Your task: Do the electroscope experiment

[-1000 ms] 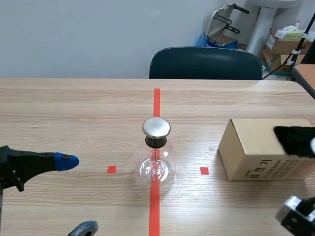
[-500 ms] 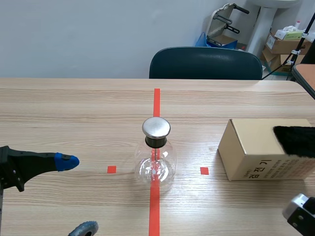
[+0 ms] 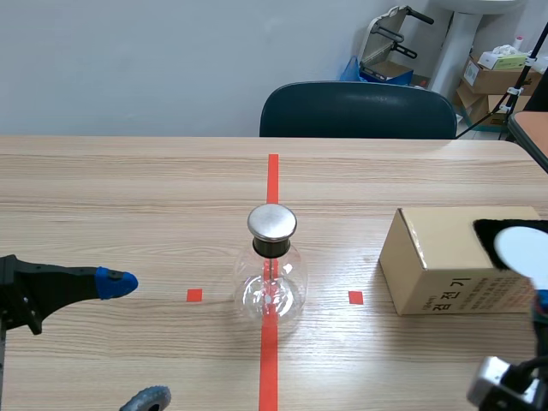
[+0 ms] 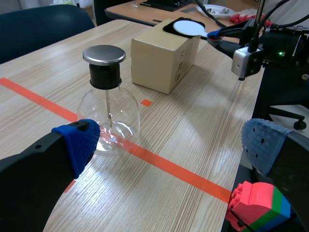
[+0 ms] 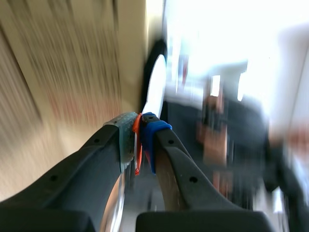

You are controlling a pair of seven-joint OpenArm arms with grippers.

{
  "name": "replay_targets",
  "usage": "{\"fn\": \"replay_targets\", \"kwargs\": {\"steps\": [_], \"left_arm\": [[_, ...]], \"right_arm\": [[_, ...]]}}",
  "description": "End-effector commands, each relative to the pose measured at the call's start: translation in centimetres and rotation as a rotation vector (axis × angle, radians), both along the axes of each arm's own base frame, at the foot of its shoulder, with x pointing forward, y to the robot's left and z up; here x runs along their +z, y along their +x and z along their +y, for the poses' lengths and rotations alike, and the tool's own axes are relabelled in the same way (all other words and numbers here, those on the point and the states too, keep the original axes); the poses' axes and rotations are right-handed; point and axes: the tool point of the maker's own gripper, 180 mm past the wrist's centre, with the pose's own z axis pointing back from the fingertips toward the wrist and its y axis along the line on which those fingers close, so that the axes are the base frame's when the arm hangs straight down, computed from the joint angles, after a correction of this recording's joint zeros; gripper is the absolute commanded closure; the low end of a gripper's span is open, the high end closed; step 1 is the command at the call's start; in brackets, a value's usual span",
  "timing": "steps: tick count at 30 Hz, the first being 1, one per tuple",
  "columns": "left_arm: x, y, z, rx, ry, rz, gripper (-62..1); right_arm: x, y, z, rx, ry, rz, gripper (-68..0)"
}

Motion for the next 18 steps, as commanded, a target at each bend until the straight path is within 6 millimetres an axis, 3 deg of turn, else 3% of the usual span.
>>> {"fn": "replay_targets", "kwargs": {"steps": [1,6,8,11,13,15,18], "left_arm": [[0.6,-0.2,-0.4,-0.001,-0.035,0.001,-62.3],[0.6,-0.2,-0.4,0.001,-0.036,0.002,-62.3],[0.6,-0.2,-0.4,0.002,-0.036,0.002,-62.3],[0.6,-0.2,-0.4,0.001,-0.037,0.002,-62.3],[0.6,-0.2,-0.4,0.001,-0.037,0.002,-62.3],[0.6,-0.2,-0.4,0.002,-0.037,0.002,-62.3],[0.6,-0.2,-0.4,0.002,-0.038,0.002,-62.3]], "right_arm": [[1.7,0.5,-0.3,-0.014,-0.019,-0.078,-0.8],[2.2,0.2,-5.0,-0.288,-0.034,-0.109,-0.8],[2.2,0.3,-4.6,-0.255,-0.039,-0.105,-0.8],[1.7,0.5,-1.0,-0.050,-0.029,-0.080,-0.8],[1.6,0.5,0.2,0.017,-0.024,-0.073,-0.8],[1.7,0.5,-0.6,-0.028,-0.024,-0.079,-0.8],[2.2,0.5,-4.3,-0.233,-0.038,-0.105,-0.8]]}}
